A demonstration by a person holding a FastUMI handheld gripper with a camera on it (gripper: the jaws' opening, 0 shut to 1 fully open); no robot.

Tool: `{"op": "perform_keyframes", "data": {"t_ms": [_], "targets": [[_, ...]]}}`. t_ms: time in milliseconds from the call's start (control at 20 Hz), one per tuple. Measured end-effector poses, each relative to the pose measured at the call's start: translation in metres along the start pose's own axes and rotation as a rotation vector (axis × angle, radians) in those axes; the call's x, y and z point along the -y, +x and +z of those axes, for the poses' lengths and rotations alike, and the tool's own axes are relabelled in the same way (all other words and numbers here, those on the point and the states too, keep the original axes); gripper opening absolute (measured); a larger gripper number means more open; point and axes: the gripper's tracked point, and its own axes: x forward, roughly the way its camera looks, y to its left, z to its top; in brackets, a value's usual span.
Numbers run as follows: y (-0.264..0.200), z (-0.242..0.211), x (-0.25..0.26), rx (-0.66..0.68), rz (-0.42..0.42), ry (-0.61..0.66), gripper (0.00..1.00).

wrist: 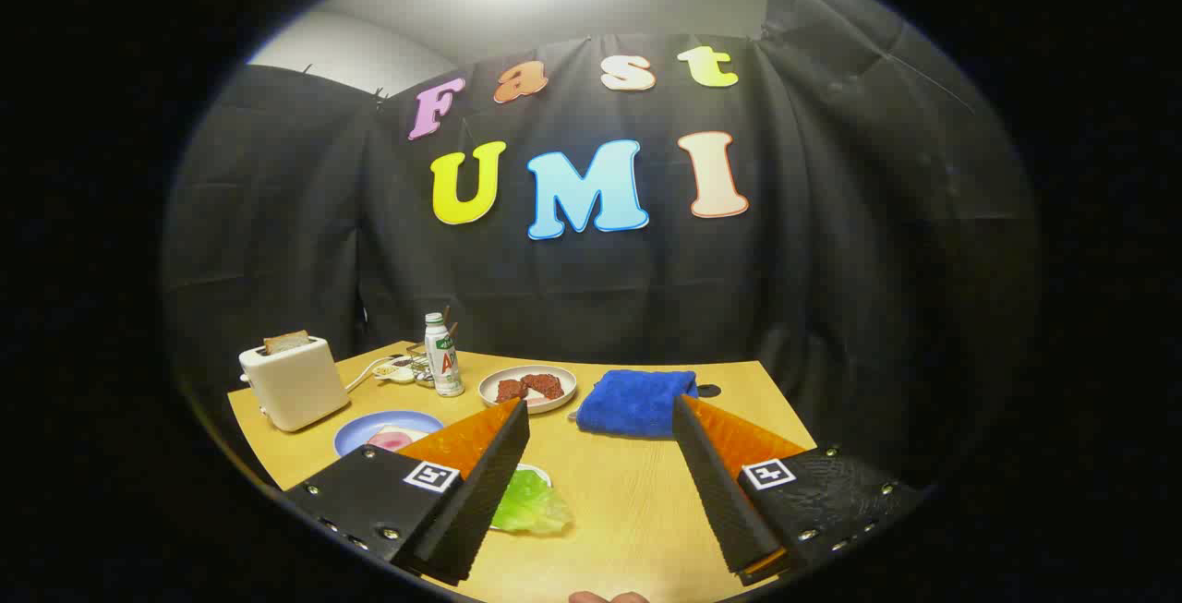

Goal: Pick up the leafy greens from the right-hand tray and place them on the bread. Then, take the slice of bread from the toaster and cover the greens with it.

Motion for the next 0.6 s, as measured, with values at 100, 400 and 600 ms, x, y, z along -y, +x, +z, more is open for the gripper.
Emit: {"op": "perform_keyframes", "data": {"t_ms": [100,400,600], "targets": [[0.007,0.002,0.006,0.041,-0.058,0.011,0.96],[0.015,-0.011,0.020,0.042,-0.121,0.049,0.96],[0.011,-0.009,0.017,0.038,-0.116,0.038,0.96]]}}
